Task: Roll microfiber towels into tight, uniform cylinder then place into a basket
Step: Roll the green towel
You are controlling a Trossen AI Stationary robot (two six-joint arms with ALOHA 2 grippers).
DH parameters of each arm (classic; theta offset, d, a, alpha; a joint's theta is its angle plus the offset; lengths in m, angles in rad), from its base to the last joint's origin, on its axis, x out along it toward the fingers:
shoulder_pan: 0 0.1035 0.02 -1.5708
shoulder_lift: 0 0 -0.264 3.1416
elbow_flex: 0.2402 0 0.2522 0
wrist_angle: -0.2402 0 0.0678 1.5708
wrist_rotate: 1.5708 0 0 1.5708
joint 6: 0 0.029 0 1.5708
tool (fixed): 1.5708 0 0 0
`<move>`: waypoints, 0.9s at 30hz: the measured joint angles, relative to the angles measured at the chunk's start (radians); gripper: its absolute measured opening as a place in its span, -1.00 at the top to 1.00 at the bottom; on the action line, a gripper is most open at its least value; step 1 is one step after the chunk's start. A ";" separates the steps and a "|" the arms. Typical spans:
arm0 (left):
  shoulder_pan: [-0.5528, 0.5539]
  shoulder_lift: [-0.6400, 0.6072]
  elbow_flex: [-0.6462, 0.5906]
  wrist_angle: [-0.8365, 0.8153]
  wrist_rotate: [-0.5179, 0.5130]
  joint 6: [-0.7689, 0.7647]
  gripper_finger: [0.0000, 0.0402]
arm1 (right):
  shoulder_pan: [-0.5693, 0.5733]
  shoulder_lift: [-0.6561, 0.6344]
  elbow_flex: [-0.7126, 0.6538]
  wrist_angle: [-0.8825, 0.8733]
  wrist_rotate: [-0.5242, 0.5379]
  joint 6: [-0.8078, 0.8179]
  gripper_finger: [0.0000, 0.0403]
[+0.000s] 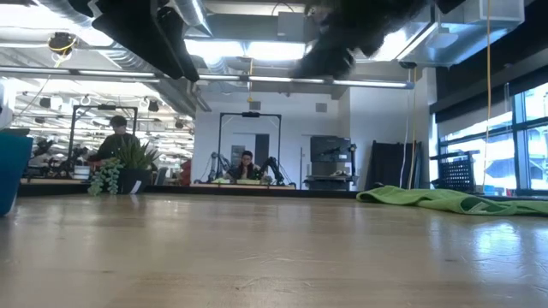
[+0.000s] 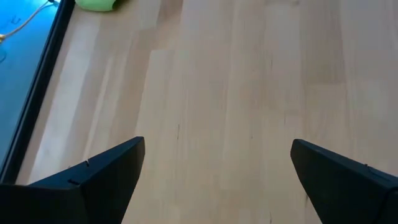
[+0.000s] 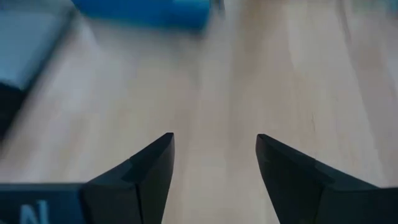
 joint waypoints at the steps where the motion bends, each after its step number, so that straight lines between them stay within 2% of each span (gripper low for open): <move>1: 0.000 0.000 0.000 0.000 0.000 -0.001 -0.97 | -0.004 -0.002 -0.001 -0.066 0.015 0.030 -0.13; 11: 0.000 0.000 0.000 0.000 0.003 -0.008 -0.97 | -0.038 -0.007 -0.002 -0.721 0.255 0.746 -0.13; 22: 0.000 0.000 0.000 0.000 0.003 -0.009 -0.97 | 0.012 -0.003 -0.002 -1.243 0.237 1.314 -0.13; 24: 0.000 0.000 0.000 0.000 0.003 -0.009 -0.97 | 0.015 -0.003 -0.002 -1.287 0.217 1.372 -0.13; 27: 0.000 0.000 -0.001 0.000 0.003 -0.009 -0.97 | 0.015 -0.003 -0.003 -1.308 0.246 1.384 -0.13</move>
